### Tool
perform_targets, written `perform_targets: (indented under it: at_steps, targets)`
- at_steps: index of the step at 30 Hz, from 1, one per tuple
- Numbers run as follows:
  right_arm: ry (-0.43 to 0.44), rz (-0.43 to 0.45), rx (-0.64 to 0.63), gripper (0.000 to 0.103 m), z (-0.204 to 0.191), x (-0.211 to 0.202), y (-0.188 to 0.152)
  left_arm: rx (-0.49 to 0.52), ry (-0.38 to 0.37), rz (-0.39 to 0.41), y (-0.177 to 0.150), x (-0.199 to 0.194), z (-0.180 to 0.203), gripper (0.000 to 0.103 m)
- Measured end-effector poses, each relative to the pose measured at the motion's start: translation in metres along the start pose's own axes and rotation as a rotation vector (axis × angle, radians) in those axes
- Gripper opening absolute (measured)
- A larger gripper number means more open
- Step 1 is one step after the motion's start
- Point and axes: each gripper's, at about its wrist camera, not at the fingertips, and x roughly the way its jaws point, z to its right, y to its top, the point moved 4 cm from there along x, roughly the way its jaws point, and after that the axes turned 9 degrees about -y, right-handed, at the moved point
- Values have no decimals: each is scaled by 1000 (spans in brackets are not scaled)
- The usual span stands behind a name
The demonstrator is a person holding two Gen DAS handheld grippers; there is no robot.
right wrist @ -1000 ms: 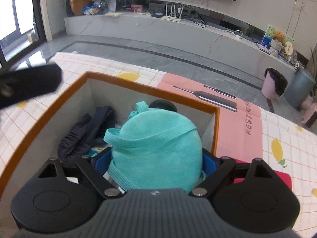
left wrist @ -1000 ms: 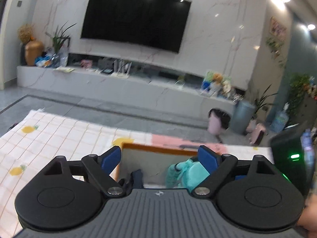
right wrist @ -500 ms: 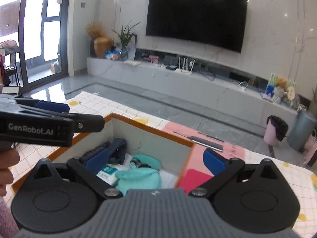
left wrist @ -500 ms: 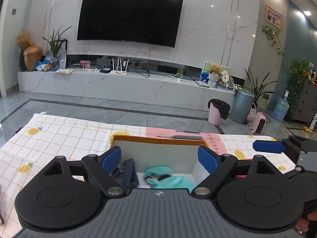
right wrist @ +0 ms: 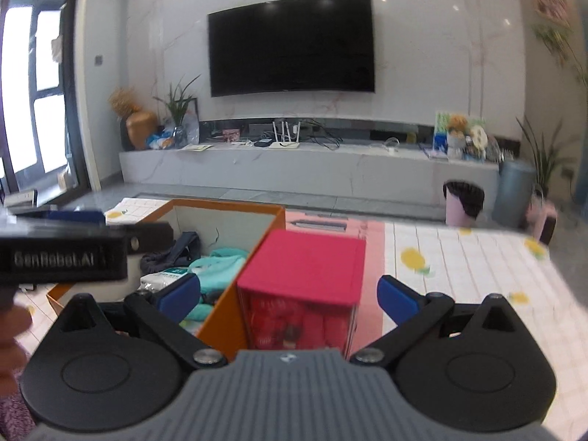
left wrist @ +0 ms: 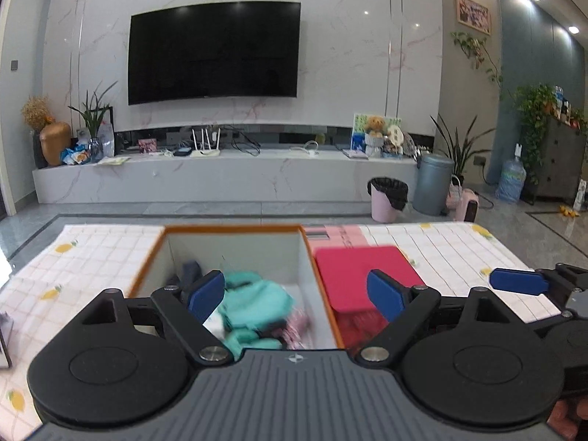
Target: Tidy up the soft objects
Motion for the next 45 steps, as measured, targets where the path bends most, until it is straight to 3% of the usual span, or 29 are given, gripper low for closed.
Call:
perform_targets:
  at_steps: [12,19,27,45]
  targets:
    - [-27,-35,-9,100,12,0,-26,58,-22,10,-24,11,16,102]
    - [-58,-33,-31,100,9,2,-34,105,29,28,-32,9,20,102]
    - [-75,-36,-21,100,11,3,-35,22,1,0,-38,13,10,102]
    - [-87,-30,-28,100,10,3,-34,13,-5,1,-37,12,9,102]
